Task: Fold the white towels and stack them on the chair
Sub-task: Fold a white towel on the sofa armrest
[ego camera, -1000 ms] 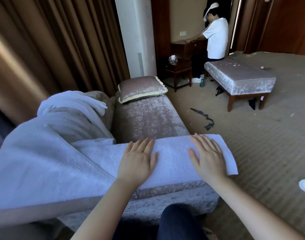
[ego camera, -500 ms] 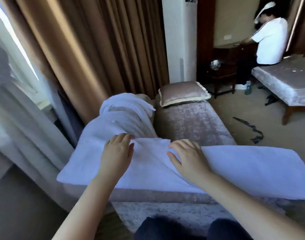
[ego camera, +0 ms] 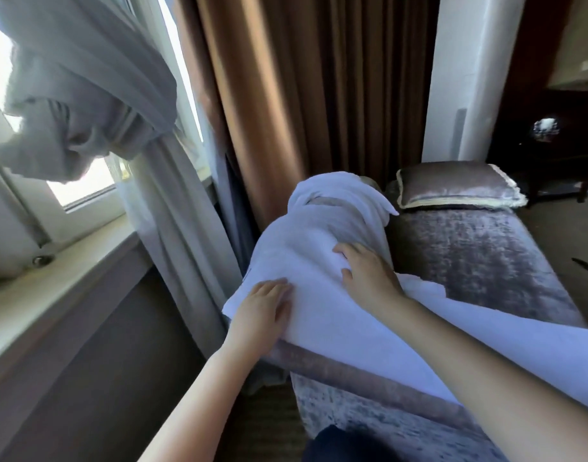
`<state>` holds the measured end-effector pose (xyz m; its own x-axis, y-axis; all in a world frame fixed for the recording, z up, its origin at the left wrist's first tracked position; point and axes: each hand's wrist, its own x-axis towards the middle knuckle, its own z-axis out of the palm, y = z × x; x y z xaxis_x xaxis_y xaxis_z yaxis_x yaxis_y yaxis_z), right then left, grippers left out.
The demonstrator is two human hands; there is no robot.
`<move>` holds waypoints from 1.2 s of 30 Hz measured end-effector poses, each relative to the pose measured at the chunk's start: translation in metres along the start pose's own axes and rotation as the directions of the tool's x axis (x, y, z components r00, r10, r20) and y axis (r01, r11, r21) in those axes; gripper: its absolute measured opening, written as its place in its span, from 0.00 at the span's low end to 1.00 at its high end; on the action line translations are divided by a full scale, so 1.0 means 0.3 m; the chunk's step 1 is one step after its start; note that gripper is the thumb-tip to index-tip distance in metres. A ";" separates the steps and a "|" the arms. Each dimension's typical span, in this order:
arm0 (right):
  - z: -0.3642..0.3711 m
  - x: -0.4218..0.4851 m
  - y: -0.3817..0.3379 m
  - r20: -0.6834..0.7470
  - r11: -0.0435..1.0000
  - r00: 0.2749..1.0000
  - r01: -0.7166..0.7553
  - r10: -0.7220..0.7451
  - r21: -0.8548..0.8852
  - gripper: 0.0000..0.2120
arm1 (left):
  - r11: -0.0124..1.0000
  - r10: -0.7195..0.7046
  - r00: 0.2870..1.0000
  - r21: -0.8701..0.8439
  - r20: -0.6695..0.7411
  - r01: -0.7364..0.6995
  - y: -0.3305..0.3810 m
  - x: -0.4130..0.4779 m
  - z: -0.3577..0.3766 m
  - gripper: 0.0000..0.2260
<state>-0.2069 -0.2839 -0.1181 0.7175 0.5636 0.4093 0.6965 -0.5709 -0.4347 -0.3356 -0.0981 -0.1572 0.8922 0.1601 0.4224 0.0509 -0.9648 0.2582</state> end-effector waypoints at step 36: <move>0.082 -0.157 0.018 -0.003 0.956 0.996 0.083 -0.087 -0.281 0.23 | 0.954 -0.183 0.899 0.151 -0.397 0.260 0.033 0.064 -0.004 0.10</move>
<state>-0.2372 -0.2989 -0.1595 0.6541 0.6092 0.4484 0.7285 -0.6670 -0.1564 -0.3187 -0.1043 -0.1455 0.6150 0.4032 0.6776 0.3486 -0.9099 0.2250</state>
